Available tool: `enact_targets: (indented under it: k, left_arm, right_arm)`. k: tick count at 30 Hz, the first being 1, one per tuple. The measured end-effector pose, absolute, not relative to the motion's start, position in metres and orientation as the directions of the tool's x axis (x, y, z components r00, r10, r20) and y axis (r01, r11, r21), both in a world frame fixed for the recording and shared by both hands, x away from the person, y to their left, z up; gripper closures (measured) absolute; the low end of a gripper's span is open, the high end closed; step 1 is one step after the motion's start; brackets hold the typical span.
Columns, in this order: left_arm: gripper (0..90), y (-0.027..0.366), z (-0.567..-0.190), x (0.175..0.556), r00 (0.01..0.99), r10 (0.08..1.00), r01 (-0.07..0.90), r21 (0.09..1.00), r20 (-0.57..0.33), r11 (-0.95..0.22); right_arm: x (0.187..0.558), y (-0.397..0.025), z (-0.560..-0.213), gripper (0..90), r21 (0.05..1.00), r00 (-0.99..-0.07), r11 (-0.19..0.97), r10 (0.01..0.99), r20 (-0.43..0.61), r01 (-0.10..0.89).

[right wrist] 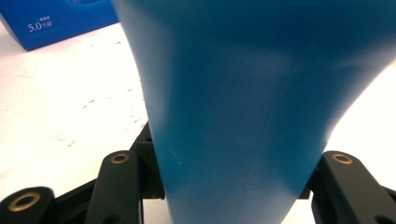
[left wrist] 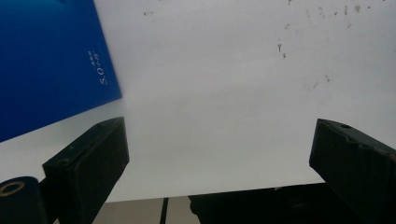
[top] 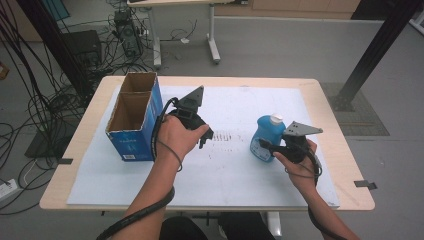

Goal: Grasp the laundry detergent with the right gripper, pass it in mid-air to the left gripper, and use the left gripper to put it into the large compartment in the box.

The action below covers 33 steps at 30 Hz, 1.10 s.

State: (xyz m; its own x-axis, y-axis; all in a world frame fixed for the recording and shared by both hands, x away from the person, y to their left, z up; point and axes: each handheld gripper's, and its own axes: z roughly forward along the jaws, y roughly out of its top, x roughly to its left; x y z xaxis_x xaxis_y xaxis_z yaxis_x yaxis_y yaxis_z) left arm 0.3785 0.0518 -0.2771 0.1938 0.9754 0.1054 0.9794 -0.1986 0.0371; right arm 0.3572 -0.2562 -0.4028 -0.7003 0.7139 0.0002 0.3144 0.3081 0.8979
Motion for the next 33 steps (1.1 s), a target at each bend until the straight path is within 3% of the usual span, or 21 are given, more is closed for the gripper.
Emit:
enact_targets:
  k: [33]
  left_arm:
    - [5.0,0.0537,-0.2756,0.3774,0.190,0.976,0.980,0.042,0.109,-0.195]
  right_arm:
    - [0.3568,-0.2563,-0.4032,46.2,0.900,-0.699,0.305,0.715,0.000,0.312]
